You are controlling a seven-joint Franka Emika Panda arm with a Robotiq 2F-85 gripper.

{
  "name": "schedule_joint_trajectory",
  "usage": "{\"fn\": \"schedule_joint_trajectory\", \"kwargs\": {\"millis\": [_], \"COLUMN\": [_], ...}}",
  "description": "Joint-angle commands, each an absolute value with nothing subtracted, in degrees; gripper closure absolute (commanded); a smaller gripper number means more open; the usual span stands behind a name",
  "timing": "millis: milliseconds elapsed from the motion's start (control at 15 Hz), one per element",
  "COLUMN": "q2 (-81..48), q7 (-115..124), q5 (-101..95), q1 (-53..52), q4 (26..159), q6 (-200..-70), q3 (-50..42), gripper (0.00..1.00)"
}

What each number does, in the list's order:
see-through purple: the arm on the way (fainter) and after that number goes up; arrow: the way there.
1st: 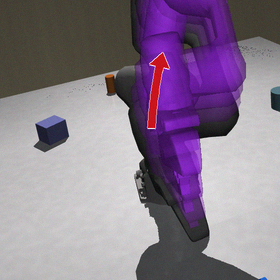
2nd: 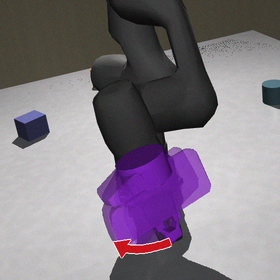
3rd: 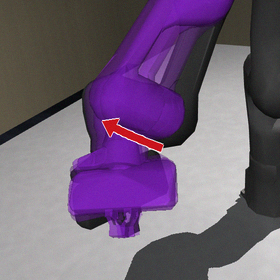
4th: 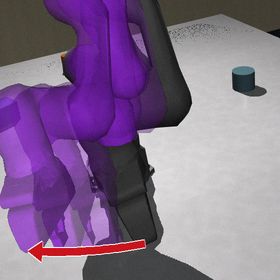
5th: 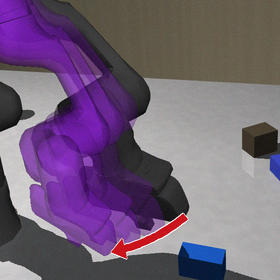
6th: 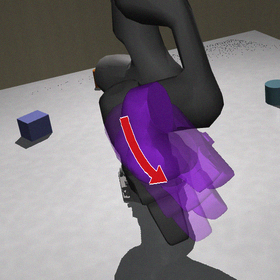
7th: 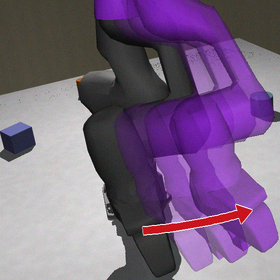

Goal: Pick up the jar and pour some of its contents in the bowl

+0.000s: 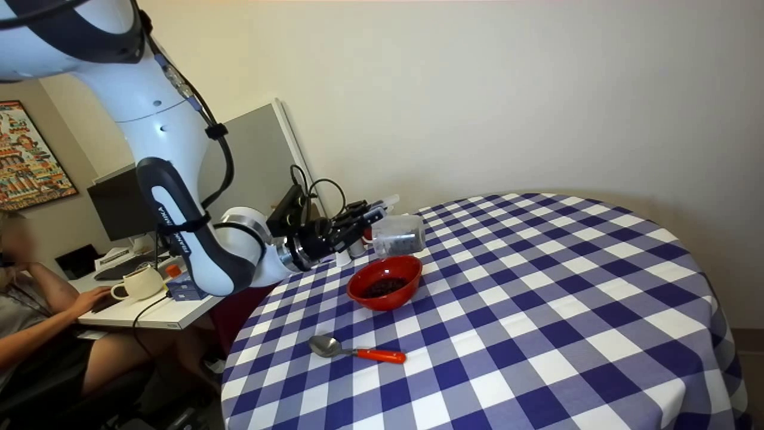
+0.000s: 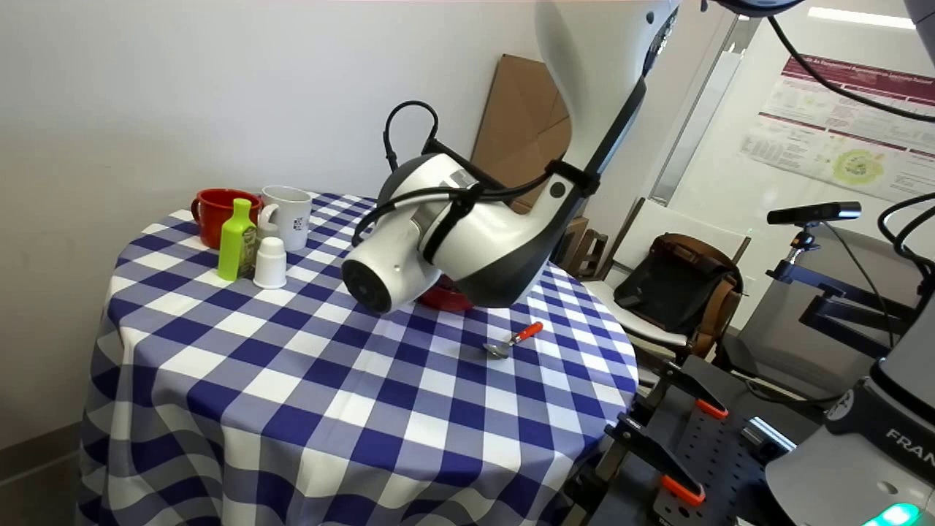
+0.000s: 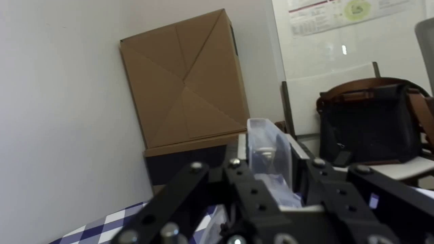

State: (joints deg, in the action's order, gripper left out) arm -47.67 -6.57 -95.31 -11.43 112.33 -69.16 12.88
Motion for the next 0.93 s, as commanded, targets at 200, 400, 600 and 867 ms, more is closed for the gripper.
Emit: {"fn": "schedule_joint_trajectory", "kwargs": {"millis": [200, 400, 600, 867], "q2": [-45.91, -43.06, -40.71, -40.02], "q7": [-7.34, -11.76, -17.29, -23.86], "q5": [-81.65, -76.01, -69.91, -60.61], "q1": [-9.28, -7.65, -5.66, -2.87], "q4": [102.3, 97.67, 93.05, 86.19], "q6": [-73.75, -76.3, -77.97, -79.42], "q3": [14.26, 13.61, 12.8, 11.26], "gripper": [0.92, 0.92, 0.93, 0.93]}}
